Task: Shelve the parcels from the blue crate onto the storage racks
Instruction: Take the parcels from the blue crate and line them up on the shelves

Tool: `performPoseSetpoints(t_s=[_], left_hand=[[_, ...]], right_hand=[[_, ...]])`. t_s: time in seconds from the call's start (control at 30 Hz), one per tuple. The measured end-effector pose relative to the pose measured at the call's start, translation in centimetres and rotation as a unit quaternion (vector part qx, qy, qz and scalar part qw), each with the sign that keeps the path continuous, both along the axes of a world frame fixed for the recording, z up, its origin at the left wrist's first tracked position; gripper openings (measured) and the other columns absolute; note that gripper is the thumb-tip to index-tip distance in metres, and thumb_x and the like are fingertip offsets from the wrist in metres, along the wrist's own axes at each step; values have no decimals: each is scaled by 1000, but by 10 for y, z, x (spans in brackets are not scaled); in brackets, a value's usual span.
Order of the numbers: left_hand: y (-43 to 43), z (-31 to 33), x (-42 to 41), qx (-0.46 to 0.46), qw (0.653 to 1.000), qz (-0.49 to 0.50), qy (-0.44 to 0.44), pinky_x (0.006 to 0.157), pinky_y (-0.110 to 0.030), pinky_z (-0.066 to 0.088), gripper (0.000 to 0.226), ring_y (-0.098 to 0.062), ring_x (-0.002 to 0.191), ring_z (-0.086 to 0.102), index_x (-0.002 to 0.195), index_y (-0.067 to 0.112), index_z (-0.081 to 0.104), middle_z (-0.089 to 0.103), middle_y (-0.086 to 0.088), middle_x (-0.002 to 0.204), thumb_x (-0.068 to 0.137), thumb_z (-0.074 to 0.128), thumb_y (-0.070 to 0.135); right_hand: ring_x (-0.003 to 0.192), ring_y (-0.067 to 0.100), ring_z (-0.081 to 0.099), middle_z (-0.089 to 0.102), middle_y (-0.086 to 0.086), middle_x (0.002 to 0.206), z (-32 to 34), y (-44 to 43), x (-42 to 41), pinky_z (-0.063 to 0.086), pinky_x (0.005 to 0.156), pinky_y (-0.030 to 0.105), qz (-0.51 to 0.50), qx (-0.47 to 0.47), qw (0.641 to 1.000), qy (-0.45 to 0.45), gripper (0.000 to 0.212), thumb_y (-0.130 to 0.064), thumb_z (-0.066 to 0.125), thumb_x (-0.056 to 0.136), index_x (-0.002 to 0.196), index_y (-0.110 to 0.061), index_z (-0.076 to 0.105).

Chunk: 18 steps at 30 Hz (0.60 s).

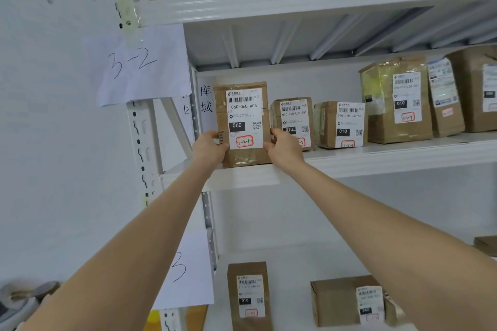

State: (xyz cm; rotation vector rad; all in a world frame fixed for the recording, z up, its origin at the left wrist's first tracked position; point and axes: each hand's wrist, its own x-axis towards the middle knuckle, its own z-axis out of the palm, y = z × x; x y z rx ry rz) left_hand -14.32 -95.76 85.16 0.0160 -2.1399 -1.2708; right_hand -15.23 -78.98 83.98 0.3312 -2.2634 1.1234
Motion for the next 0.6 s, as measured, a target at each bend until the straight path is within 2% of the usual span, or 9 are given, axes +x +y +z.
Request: performPoseSetpoints(t_s=[0.27,0.6], left_hand=[[-4,6,-12,-48,999,6,-23,83,-45,56,26,-33,89,68,112,12,60,69,-13,105,87,60,13],[-5,8,-36,-53,998,14,-32,85,-44,55,24,-34,99,64,111,10,59,66,-15,107,87,58,9]], right_hand=[[110,29,58,64,7,120,7,-4,-11,45,87,32,-24,27,999,-20,30,-20,58,93,122,-14,59],[105,29,59,63,9,117,16,-12,-32,40,73,28,-54,47,996,-56,27,-19,57,93,118,-9,58]])
